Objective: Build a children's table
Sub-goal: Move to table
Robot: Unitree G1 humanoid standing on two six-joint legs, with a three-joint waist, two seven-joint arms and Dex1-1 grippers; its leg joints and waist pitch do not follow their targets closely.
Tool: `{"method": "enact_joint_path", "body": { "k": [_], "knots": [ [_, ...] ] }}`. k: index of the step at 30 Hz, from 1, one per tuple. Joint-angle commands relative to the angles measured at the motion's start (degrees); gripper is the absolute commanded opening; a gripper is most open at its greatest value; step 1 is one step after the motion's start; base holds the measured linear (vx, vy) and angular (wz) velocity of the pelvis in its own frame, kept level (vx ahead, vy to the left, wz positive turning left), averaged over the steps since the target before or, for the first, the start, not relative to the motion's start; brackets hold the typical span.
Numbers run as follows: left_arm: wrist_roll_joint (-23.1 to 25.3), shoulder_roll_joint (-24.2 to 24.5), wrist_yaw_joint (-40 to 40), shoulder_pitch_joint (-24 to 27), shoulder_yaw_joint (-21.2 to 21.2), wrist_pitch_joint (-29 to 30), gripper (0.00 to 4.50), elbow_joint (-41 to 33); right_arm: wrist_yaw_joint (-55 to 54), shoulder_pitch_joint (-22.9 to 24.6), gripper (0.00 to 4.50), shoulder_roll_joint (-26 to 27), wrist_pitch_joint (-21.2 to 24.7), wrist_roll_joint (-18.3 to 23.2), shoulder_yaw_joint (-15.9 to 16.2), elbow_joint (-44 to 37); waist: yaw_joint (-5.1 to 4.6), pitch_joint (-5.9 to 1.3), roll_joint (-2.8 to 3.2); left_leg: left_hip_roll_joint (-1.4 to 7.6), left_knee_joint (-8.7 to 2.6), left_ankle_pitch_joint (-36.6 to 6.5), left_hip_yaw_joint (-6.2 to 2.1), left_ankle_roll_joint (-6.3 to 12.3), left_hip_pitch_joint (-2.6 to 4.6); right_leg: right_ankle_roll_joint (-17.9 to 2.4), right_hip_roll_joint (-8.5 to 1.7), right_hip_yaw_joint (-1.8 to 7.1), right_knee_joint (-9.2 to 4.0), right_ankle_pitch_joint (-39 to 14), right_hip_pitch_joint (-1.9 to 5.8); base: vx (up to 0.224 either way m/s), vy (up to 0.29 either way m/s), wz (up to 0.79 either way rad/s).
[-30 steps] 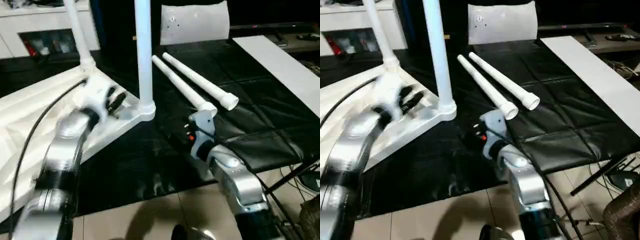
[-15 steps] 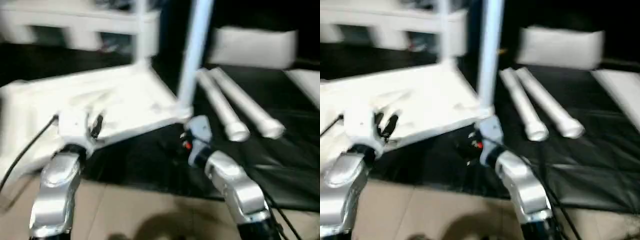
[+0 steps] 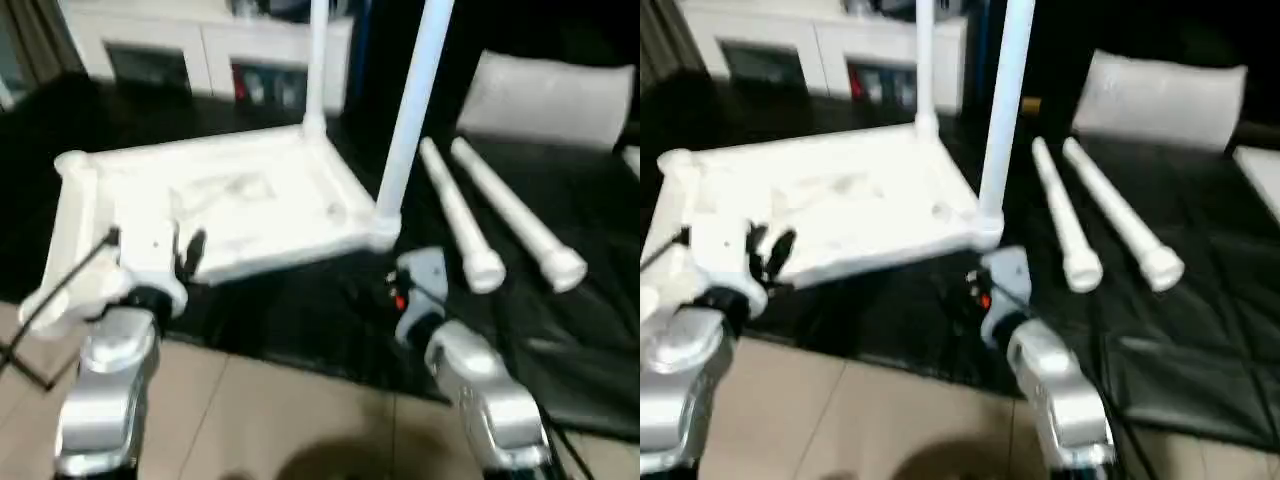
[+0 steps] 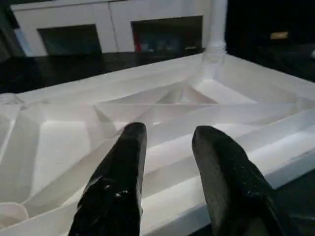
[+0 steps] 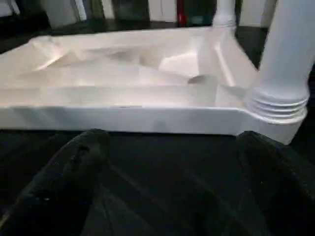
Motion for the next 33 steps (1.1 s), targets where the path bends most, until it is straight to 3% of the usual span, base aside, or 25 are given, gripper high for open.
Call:
{"method": "enact_joint_path", "body": {
  "k": [1,2,3,4,5,6,7,8,9,10,11,12,13,14,15,16,17,18,19,20,22,23,29,31,33],
  "knots": [
    [0.0,1.1,-0.6,-0.5,0.2,0.4,1.75,0.1,-1.5,0.2,4.50,0.4,1.0,-0.1,-0.8,-0.9,0.75,-2.62,-0.42,0.64,0.57,0.8,-3.84,1.21,-4.67,10.2,-14.92,12.14,-11.48,-44.4,3.37,-0.029,0.093,-0.10],
    [0.1,1.2,-0.7,-0.5,0.0,0.5,1.75,0.2,-2.0,0.3,4.50,0.5,1.0,-0.2,-1.0,-1.0,0.70,-2.76,-0.55,0.53,0.24,1.5,-4.20,1.44,-4.65,7.4,-14.83,11.60,-11.47,-40.4,3.49,-0.051,0.126,-0.02],
    [0.1,1.3,-0.8,-0.6,-0.1,0.5,1.75,0.3,-2.3,0.3,4.50,0.5,0.9,-0.2,-1.1,-1.0,0.61,-2.49,0.28,0.90,-0.89,4.0,-4.60,1.29,-4.25,1.2,-14.69,9.98,-12.35,-36.4,2.98,-0.051,0.126,-0.02],
    [0.1,1.4,-0.9,-0.5,-0.2,0.5,1.75,0.3,-2.6,0.5,4.50,0.4,0.7,-0.4,-1.2,-1.0,0.38,-2.33,0.40,1.10,-1.77,4.6,-4.50,1.46,-3.86,-0.9,-14.17,9.02,-12.75,-35.8,2.61,-0.053,0.174,-0.04],
    [0.0,1.4,-1.0,-0.4,-0.2,0.6,1.75,0.2,-2.7,0.6,4.50,0.4,0.5,-0.5,-1.2,-1.0,0.02,-2.23,1.14,1.50,-4.19,4.4,-3.99,2.41,-2.68,-3.5,-12.71,7.37,-13.32,-36.4,2.38,-0.056,0.246,0.01],
    [0.0,1.3,-1.0,-0.4,-0.2,0.6,1.75,0.2,-2.7,0.6,4.50,0.4,0.4,-0.5,-1.2,-1.0,-0.38,-1.99,1.65,1.76,-5.53,2.8,-3.75,3.28,-1.98,-4.3,-11.99,6.67,-13.60,-37.2,2.40,-0.056,0.246,0.01],
    [-0.2,1.3,-1.1,-0.3,-0.3,0.7,1.75,0.1,-3.2,0.7,4.50,0.5,0.6,-0.7,-1.3,-1.1,-3.60,-1.24,3.72,2.75,-11.02,-20.4,-2.51,3.80,0.44,-3.0,-5.67,2.26,-10.29,-36.3,0.66,-0.087,0.287,0.05],
    [-0.2,1.6,-1.5,-0.2,-0.6,0.7,1.75,0.0,-3.9,1.0,4.50,0.5,0.9,-0.9,-1.6,-1.4,-5.12,-1.45,4.97,2.86,-14.42,-30.2,-2.17,2.41,-0.17,-1.9,-2.30,-0.16,-7.20,-30.1,1.28,-0.088,0.273,0.04],
    [-0.4,2.0,-1.9,-0.1,-1.0,0.7,1.75,-0.2,-4.9,1.4,4.50,0.6,1.3,-1.1,-1.9,-1.8,-4.85,-2.09,6.26,3.40,-19.41,-40.8,-1.18,2.54,-2.38,-2.2,0.82,-2.55,2.51,-12.0,3.49,-0.088,0.273,0.04],
    [-0.4,2.2,-1.9,-0.2,-1.1,0.7,1.75,0.0,-5.2,1.5,4.50,0.6,1.5,-1.1,-1.9,-2.0,-3.53,-1.63,5.97,1.77,-21.01,-46.9,1.68,2.14,-4.42,-0.5,1.47,-4.51,4.70,-6.6,5.28,-0.097,0.268,0.05],
    [-0.3,2.3,-2.0,-0.2,-1.3,0.7,1.75,0.1,-5.5,1.6,4.50,0.6,1.6,-1.0,-2.1,-2.1,-3.76,-1.73,6.01,1.48,-20.35,-44.9,2.45,1.73,-3.40,-0.1,1.55,-4.21,4.31,-6.7,4.39,-0.064,0.206,0.07],
    [0.0,2.6,-2.3,-0.3,-1.7,0.7,1.75,0.6,-5.9,1.8,4.50,0.6,2.0,-1.0,-2.2,-2.4,-5.84,-2.94,3.20,2.64,-18.95,-37.0,0.82,-0.73,-0.93,1.0,-1.99,-0.76,0.04,-12.7,5.05,-0.064,0.206,0.07],
    [0.0,2.7,-2.5,-0.2,-2.0,0.9,1.75,0.6,-6.0,1.9,4.50,0.6,2.2,-1.1,-2.2,-2.5,-4.99,-4.71,-0.57,2.72,-12.96,-22.0,0.06,-5.06,-0.16,2.3,-9.88,4.73,-5.21,-21.7,4.71,0.046,0.136,0.00],
    [0.0,2.7,-2.5,-0.2,-2.0,0.9,1.75,0.6,-6.0,1.9,4.50,0.6,2.2,-1.1,-2.2,-2.5,-3.24,-3.66,-0.35,2.42,-5.25,-11.1,-2.60,-2.16,-1.96,0.3,-18.18,8.87,-12.37,-27.4,4.49,0.030,0.172,-0.09],
    [0.0,2.6,-2.6,0.1,-2.6,1.7,1.75,0.5,-6.1,2.0,4.50,0.5,2.3,-1.2,-2.2,-2.5,-3.02,-3.81,1.14,2.25,-0.79,2.5,-6.61,-0.99,-6.53,-2.9,-19.67,9.86,-11.36,-20.2,7.51,0.030,0.172,-0.09],
    [-1.3,2.0,-3.3,0.5,-2.4,2.2,1.75,0.1,-6.2,2.0,4.50,0.4,2.4,-1.3,-2.2,-2.5,-3.10,-3.14,2.88,4.32,-6.92,4.1,-7.33,-3.40,-5.27,-7.1,-13.00,4.35,-9.66,-13.9,6.79,-0.002,0.198,-0.25],
    [-1.5,1.9,-3.3,0.6,-2.3,2.2,1.94,0.0,-6.2,2.0,4.50,0.4,2.4,-1.3,-2.3,-2.5,-4.00,-3.70,4.06,4.22,-10.76,2.4,-7.04,-5.69,-3.67,-7.2,-6.50,2.20,-6.79,-9.7,6.24,0.020,0.207,-0.05],
    [-4.0,0.6,-3.9,1.8,-1.2,1.8,1.94,-0.9,-6.4,1.9,4.50,0.2,2.5,-1.3,-2.5,-2.5,-6.17,-3.77,4.68,5.87,-12.85,-0.4,-8.31,-8.11,-0.74,-3.3,-0.65,2.99,-2.18,-1.1,2.01,0.020,0.207,-0.05],
    [-4.0,0.6,-3.9,1.8,-1.2,1.8,1.94,-0.9,-6.4,1.9,4.50,0.2,2.5,-1.3,-2.5,-2.5,-7.00,-3.88,5.58,4.23,-13.94,-8.4,-8.32,-10.54,-1.28,-1.8,-1.10,3.13,-2.28,1.5,3.26,0.003,0.218,0.12],
    [-6.0,0.1,-4.5,2.3,-0.3,1.3,1.94,-1.0,-6.5,1.9,4.50,-0.1,2.7,-1.3,-2.6,-2.6,-7.72,-3.98,5.19,3.58,-13.22,-8.9,-7.80,-10.31,-0.89,-1.5,-1.21,3.26,-3.27,3.7,2.80,-0.008,0.165,0.01],
    [-6.3,0.5,-5.0,2.3,-0.2,1.0,1.94,-0.6,-6.6,1.9,4.50,-0.3,2.8,-1.3,-2.6,-2.5,-8.05,-3.65,4.59,2.17,-13.12,-9.7,-6.02,-8.80,-2.12,-1.9,-3.15,4.02,-5.85,7.0,4.44,-0.007,0.129,0.01],
    [-6.1,0.9,-5.4,2.4,-0.4,0.6,1.94,-0.2,-6.7,1.9,4.50,-0.4,2.8,-1.2,-2.5,-2.5,-8.18,-3.67,4.35,1.95,-13.15,-8.7,-5.78,-8.26,-2.58,-1.9,-3.44,4.03,-6.16,7.7,5.00,0.000,0.000,0.00],
    [-2.4,3.9,-3.7,1.9,-0.2,2.7,1.94,2.6,-6.5,1.2,4.50,-1.0,4.0,-1.8,-2.2,-2.7,-8.44,-3.30,2.82,2.18,-14.08,-13.3,-3.81,-3.87,-2.82,-2.7,-5.07,5.26,-8.76,-2.1,5.50,-0.004,-0.008,0.00],
    [-1.7,4.2,-1.5,1.2,1.5,3.2,1.94,3.6,-6.3,1.0,4.50,-1.1,4.4,-1.6,-2.2,-2.7,-7.97,-3.22,2.62,2.46,-13.96,-11.1,-2.92,-0.89,-2.44,-3.9,-5.55,5.78,-9.50,-7.2,5.17,-0.017,-0.059,-0.01],
    [-0.6,5.9,1.6,-0.3,4.7,3.9,1.94,5.7,-5.7,0.7,4.50,-1.9,5.2,-1.7,-1.4,-2.6,-7.72,-3.38,2.41,2.69,-14.08,-8.1,-2.23,0.44,-2.46,-4.5,-5.17,5.65,-9.43,-6.8,5.12,-0.015,-0.072,0.01]
  ]
}}
